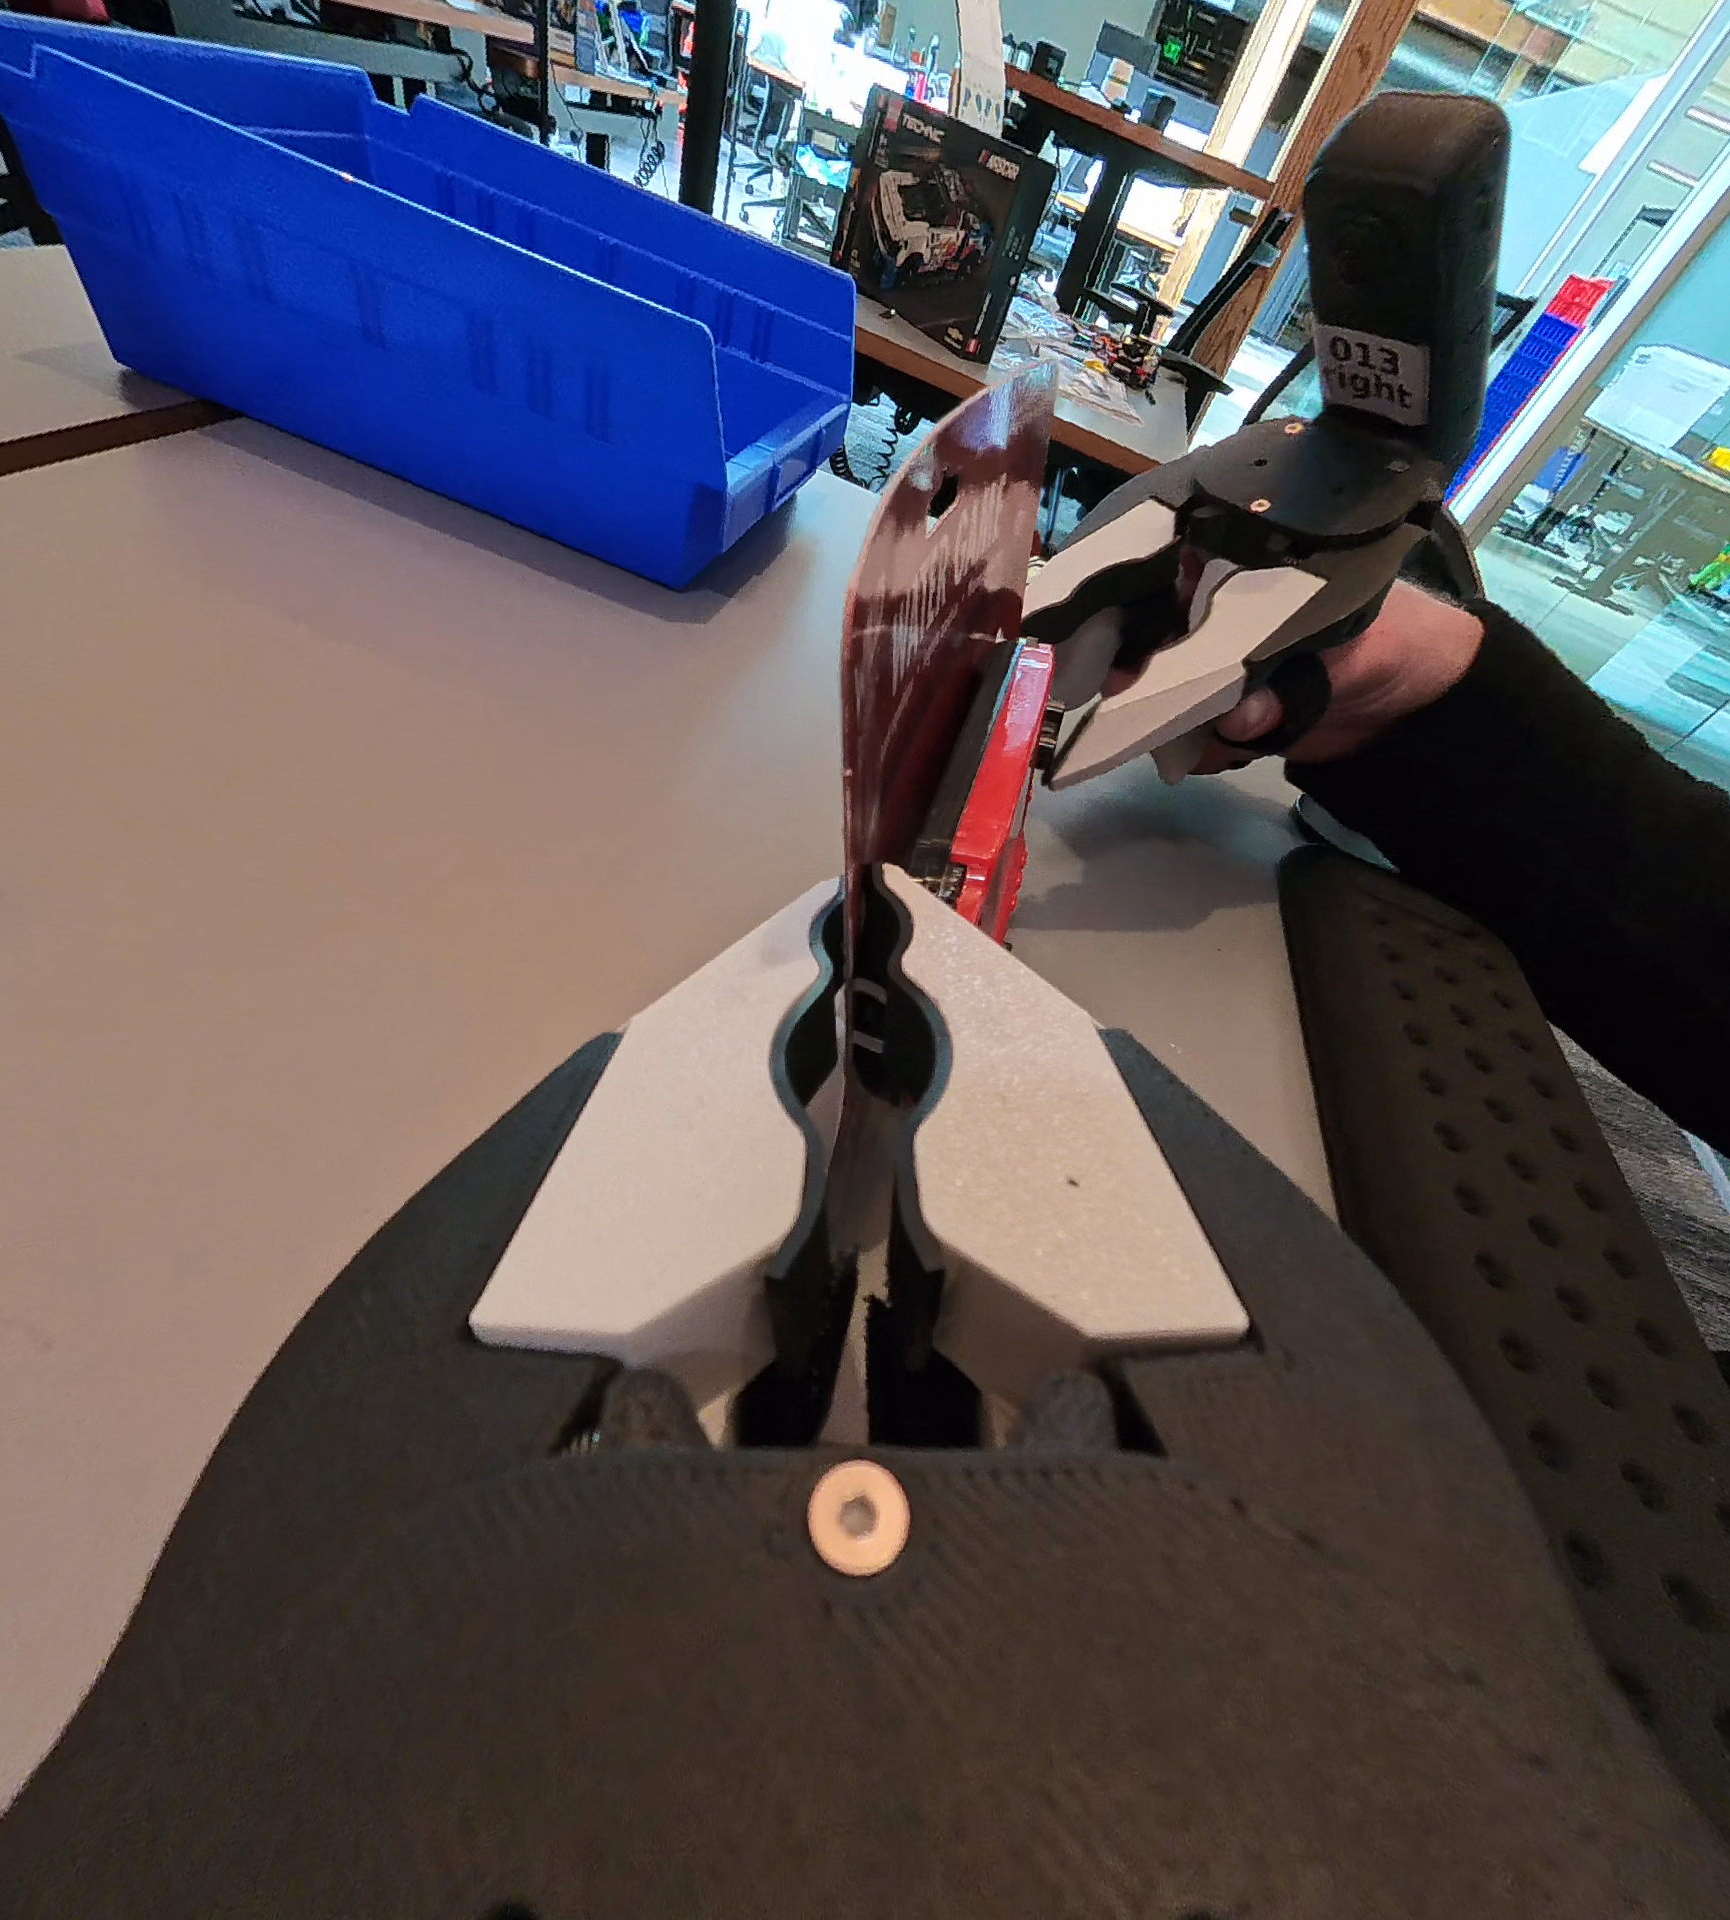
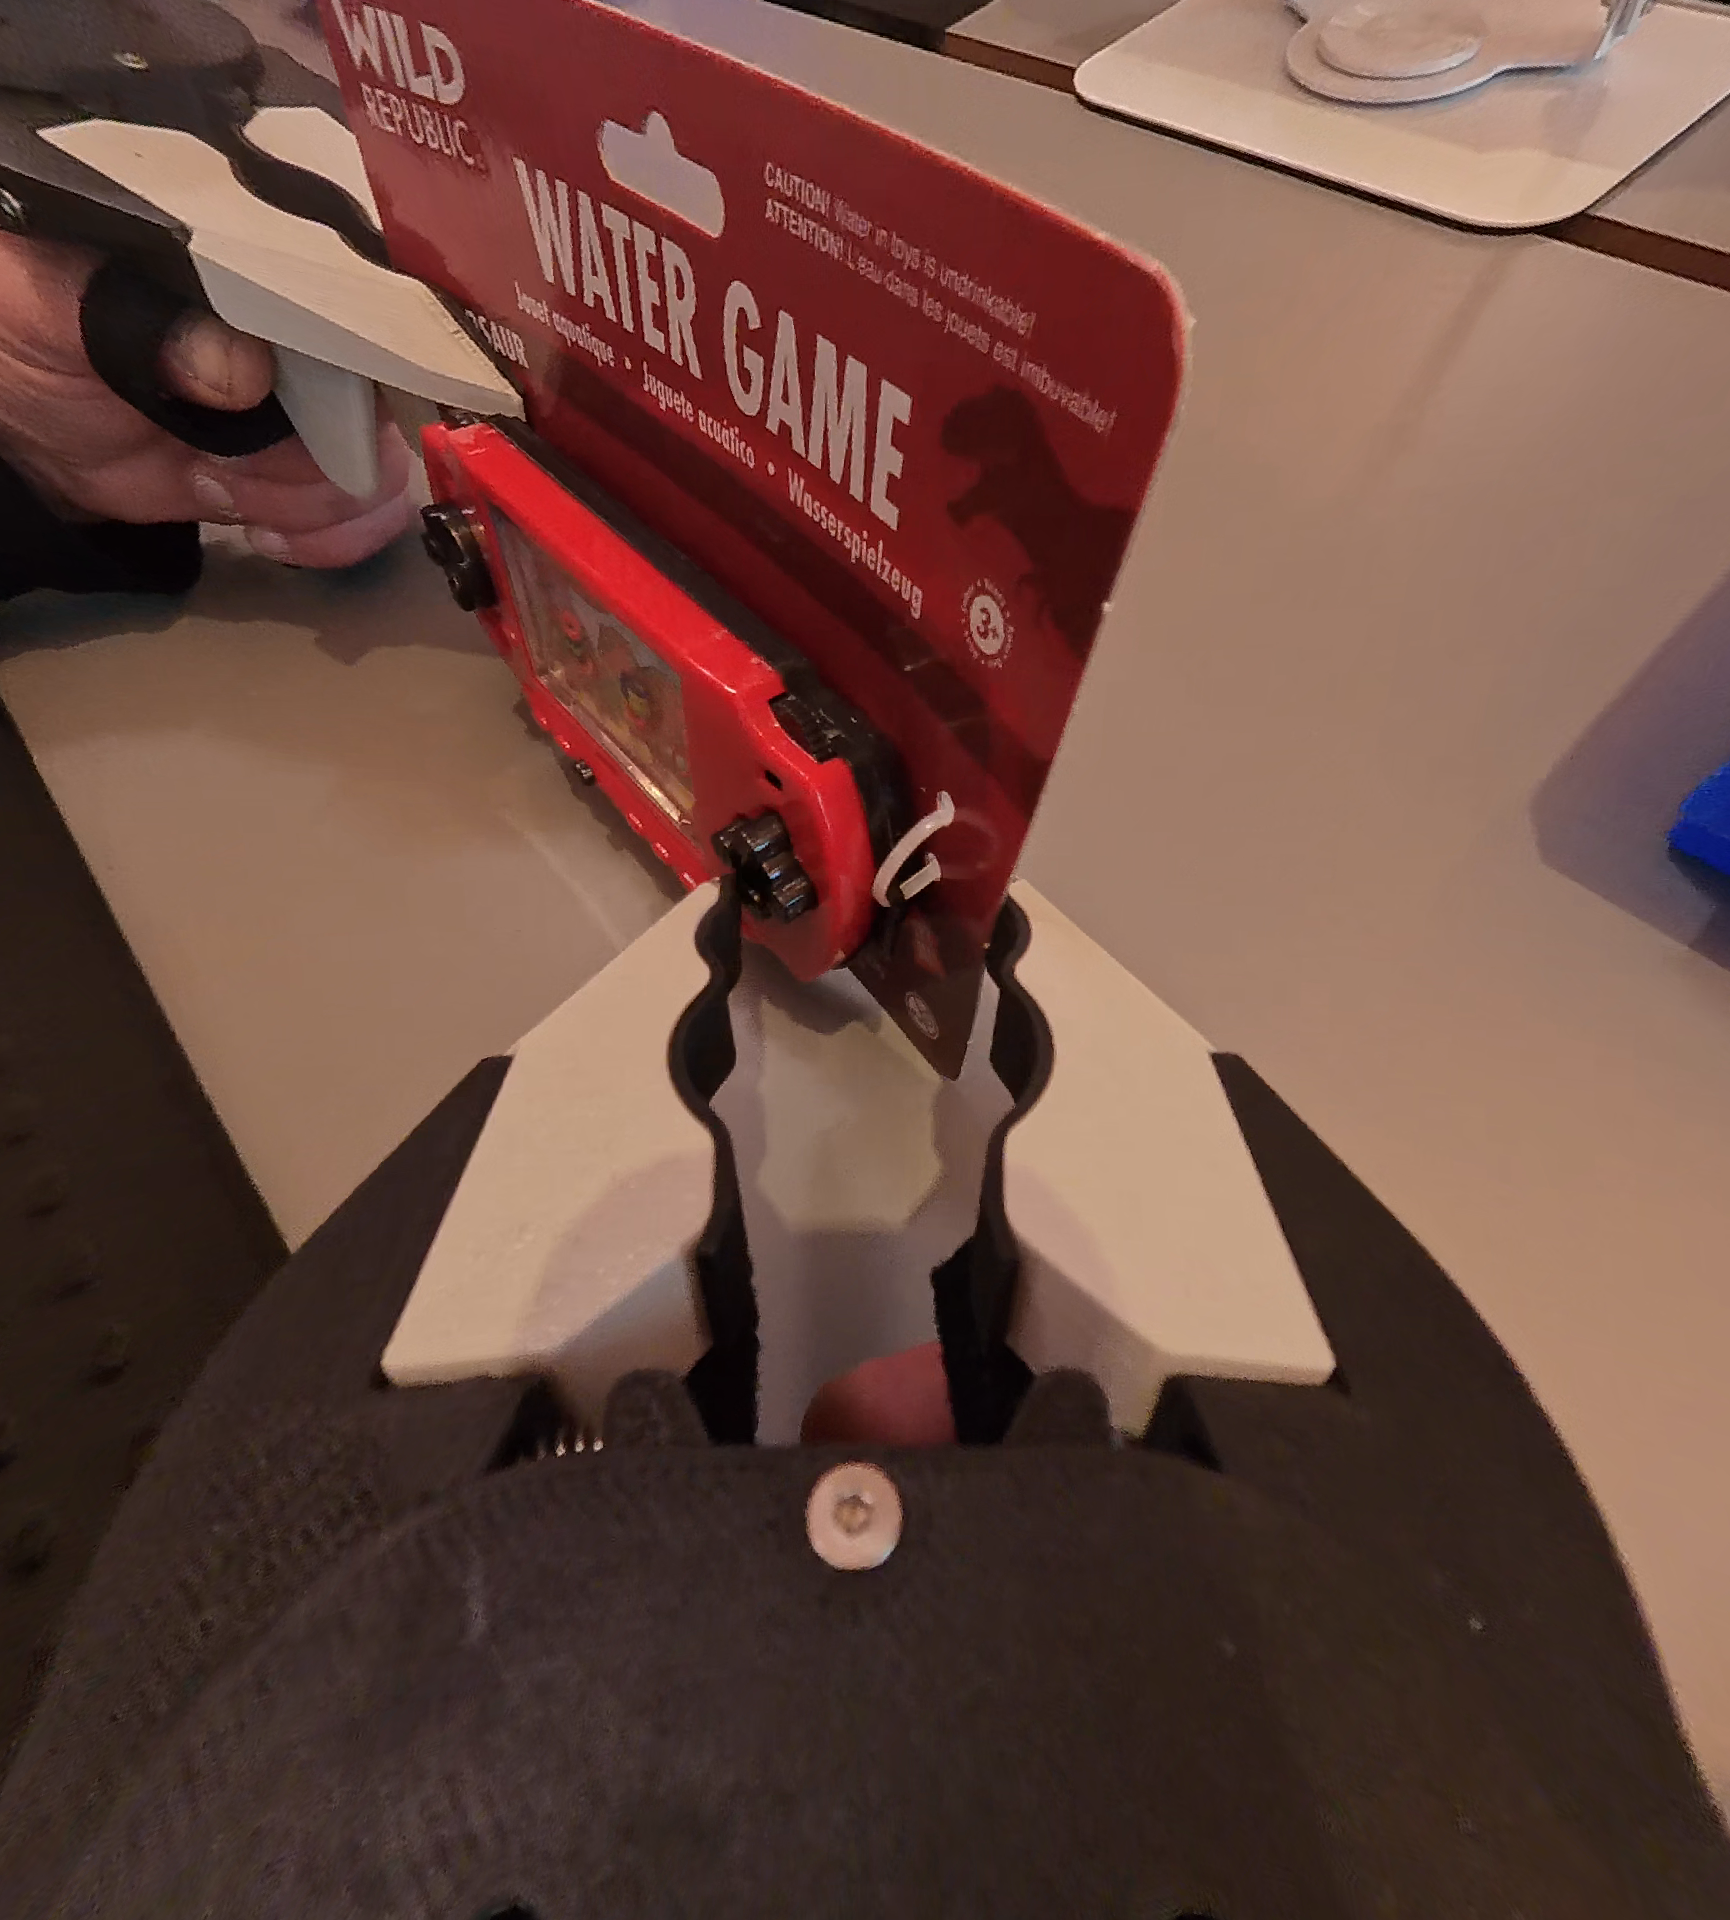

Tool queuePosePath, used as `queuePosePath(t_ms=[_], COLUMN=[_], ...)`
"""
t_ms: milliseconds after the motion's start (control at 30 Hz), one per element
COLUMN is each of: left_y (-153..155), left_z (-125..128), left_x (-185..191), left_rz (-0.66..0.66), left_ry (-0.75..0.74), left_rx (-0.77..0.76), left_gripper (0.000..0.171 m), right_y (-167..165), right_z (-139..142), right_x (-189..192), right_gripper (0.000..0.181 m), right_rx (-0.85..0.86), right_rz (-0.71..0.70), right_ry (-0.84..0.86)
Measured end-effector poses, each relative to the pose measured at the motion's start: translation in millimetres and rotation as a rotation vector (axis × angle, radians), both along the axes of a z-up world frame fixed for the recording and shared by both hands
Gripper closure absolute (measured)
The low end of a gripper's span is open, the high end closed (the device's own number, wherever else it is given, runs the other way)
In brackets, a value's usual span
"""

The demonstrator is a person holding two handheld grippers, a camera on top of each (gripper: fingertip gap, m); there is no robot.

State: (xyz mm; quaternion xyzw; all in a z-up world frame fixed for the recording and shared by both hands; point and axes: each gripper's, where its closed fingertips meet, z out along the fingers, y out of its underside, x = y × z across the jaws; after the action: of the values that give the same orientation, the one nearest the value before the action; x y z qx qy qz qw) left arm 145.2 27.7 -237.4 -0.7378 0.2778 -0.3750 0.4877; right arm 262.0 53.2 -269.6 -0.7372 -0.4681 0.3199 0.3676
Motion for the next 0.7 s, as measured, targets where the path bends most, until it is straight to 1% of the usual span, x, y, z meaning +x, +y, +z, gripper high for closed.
queuePosePath(t_ms=[133, 367, 567, 700], left_y=[0.1, 0.3, 0.7, 1.7], left_z=[-0.2, -0.7, 0.0, -0.1], left_x=[0.3, 0.2, -0.6, -1.3], left_rz=[0.003, 0.009, 0.008, 0.012], left_ry=[-0.004, -0.002, -0.007, -0.015], left_rx=[-0.006, -0.007, -0.005, -0.027], left_gripper=[0.171, 0.171, 0.171, 0.171], right_y=[1.2, 1.0, 0.4, 0.4], right_z=[-0.2, 1.8, 0.0, 0.7], right_x=[0.5, 0.5, 0.5, -0.7], right_gripper=[0.138, 0.148, 0.137, 0.135], right_rx=[0.013, 0.010, 0.003, 0.003], right_rz=[-0.029, -0.045, -0.056, -0.064], right_ry=[-0.014, -0.013, -0.013, 0.002])
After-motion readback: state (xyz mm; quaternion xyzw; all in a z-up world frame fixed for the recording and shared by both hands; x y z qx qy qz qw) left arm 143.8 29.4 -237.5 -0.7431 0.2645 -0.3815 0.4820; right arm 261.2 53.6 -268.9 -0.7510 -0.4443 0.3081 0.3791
